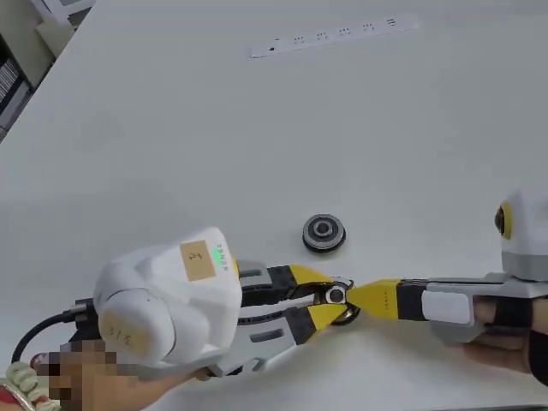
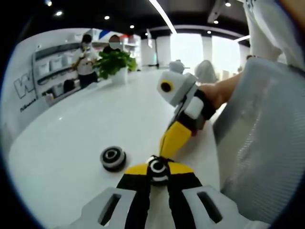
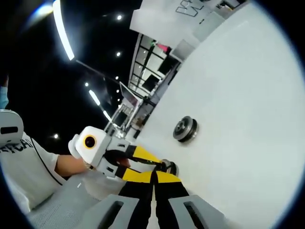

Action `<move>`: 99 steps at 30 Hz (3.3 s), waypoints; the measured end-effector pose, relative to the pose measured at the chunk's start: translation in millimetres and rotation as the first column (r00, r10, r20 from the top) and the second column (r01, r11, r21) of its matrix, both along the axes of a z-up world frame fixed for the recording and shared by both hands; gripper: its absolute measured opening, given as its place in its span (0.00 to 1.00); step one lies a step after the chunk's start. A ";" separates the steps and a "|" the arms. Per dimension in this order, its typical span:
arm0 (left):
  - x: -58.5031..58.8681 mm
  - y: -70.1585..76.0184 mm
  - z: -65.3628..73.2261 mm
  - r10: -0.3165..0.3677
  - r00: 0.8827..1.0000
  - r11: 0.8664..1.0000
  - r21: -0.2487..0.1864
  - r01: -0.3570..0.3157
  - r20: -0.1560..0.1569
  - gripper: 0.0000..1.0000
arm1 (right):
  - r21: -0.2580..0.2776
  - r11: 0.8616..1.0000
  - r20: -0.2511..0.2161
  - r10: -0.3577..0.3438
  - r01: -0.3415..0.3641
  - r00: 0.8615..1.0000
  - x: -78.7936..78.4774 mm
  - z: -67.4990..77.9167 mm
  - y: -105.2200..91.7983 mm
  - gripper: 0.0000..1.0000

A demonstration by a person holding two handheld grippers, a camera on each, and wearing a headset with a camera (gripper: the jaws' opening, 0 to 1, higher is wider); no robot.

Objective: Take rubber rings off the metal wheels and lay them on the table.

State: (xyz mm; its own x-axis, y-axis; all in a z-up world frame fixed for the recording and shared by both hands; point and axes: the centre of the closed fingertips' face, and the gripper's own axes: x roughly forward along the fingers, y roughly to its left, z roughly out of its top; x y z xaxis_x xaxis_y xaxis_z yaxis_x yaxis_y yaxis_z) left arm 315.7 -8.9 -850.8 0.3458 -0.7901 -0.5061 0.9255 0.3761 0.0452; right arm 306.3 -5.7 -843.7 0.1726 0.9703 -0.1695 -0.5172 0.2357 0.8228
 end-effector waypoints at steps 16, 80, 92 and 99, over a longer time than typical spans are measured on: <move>-0.3 0.0 0.1 0.001 1.000 1.000 -0.004 -0.001 0.001 0.14 | 0.026 1.000 0.003 0.002 -0.002 1.000 0.1 3.0 2.4 0.00; -13.3 -6.4 25.5 -0.060 0.998 0.998 0.003 0.060 0.002 0.23 | -0.003 0.999 0.082 -0.044 0.045 0.996 1.6 14.0 -11.4 0.00; -0.5 -4.0 73.2 -0.002 0.998 0.998 -0.064 0.006 0.057 0.47 | -0.006 0.997 0.095 -0.078 0.079 0.992 1.5 23.0 -25.6 0.00; -3.8 1.0 93.0 0.030 0.998 0.996 -0.088 -0.026 0.048 0.63 | -0.005 0.995 0.103 -0.100 0.101 0.990 0.3 29.5 -33.9 0.00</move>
State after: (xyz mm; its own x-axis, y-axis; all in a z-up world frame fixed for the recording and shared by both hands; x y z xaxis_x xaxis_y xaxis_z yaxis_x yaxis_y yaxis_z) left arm 311.9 -7.9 -757.8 0.3910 -0.8201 -0.4178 0.9121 0.4062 0.0562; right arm 306.6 -39.6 -814.2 0.2859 0.9454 -0.1562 -0.5716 0.2991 0.7641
